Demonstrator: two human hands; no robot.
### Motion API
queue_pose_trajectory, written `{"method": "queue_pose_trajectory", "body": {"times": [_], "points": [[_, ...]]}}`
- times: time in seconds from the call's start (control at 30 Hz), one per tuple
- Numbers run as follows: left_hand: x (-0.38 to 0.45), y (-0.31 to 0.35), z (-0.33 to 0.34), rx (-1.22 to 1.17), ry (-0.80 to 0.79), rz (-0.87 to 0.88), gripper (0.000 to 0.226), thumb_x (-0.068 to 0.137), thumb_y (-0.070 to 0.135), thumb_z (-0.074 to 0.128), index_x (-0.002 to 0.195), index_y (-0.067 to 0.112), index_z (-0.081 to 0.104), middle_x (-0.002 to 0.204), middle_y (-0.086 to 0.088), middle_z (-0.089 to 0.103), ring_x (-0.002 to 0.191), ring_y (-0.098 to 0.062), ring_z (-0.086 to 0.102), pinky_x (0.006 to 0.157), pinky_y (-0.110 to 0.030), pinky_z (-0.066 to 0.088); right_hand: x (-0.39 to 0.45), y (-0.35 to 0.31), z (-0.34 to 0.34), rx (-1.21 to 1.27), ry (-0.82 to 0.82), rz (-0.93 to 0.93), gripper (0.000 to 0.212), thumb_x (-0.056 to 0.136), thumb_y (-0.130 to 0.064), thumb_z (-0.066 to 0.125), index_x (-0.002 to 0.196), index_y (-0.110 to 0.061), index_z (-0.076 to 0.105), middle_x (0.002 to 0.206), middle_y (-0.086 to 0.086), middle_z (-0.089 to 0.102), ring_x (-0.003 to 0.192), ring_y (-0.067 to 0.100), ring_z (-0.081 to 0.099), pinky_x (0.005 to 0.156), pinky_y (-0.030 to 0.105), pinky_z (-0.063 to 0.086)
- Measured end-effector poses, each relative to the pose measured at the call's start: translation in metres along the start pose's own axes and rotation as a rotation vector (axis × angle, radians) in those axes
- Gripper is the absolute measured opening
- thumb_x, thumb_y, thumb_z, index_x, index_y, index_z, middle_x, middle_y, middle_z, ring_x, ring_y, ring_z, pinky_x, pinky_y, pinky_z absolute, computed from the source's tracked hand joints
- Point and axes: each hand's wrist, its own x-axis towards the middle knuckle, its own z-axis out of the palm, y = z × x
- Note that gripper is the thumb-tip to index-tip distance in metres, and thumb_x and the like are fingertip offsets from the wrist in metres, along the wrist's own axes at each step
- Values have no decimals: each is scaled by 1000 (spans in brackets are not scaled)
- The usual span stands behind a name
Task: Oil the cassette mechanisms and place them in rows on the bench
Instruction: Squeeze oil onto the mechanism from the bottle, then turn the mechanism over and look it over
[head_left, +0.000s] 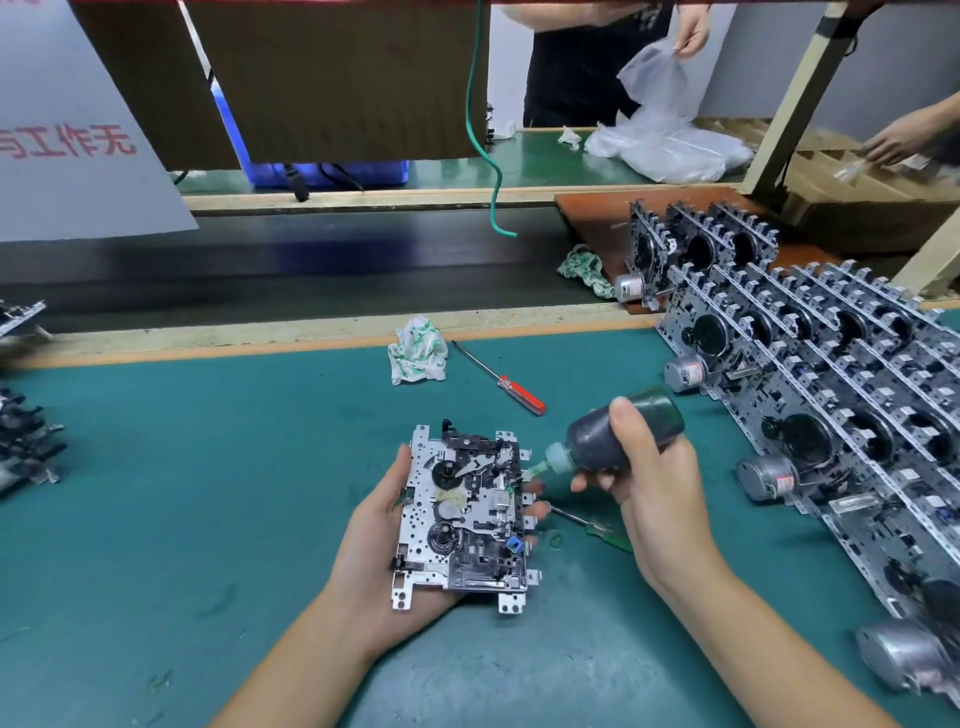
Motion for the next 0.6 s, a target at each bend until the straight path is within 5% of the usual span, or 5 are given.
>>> {"method": "queue_pose_trajectory", "body": {"times": [0.13, 0.37, 0.5, 0.6], "points": [[-2, -1, 0, 24, 10, 34, 77, 89, 62, 34, 124, -1, 59, 135, -28, 50, 123, -42, 51, 103, -55, 39, 5, -11, -11, 82, 29, -77, 39, 61, -38, 70, 86, -9, 62, 77, 0, 72, 69, 14, 68, 60, 25, 57], [-7, -2, 2, -83, 10, 115, 102, 77, 78, 40, 125, -10, 52, 138, -33, 43, 128, -45, 44, 110, -54, 29, 19, 0, -23, -426, -55, -136, 35, 74, -7, 76, 93, -26, 53, 89, -12, 70, 77, -3, 64, 77, 13, 49], [-6, -1, 2, -94, 5, 98, 102, 76, 78, 40, 128, -8, 51, 139, -33, 42, 128, -45, 43, 111, -54, 26, 16, 8, -21, -576, -112, -143, 41, 74, -8, 77, 93, -30, 50, 101, -13, 63, 98, 5, 61, 93, 27, 46], [-5, 1, 1, -78, 35, 84, 97, 80, 77, 34, 126, -6, 55, 136, -31, 46, 124, -44, 48, 109, -54, 28, 9, -2, -22, -668, 90, -492, 37, 76, -21, 77, 92, -29, 45, 93, -10, 56, 88, 10, 55, 80, 18, 42]]}}
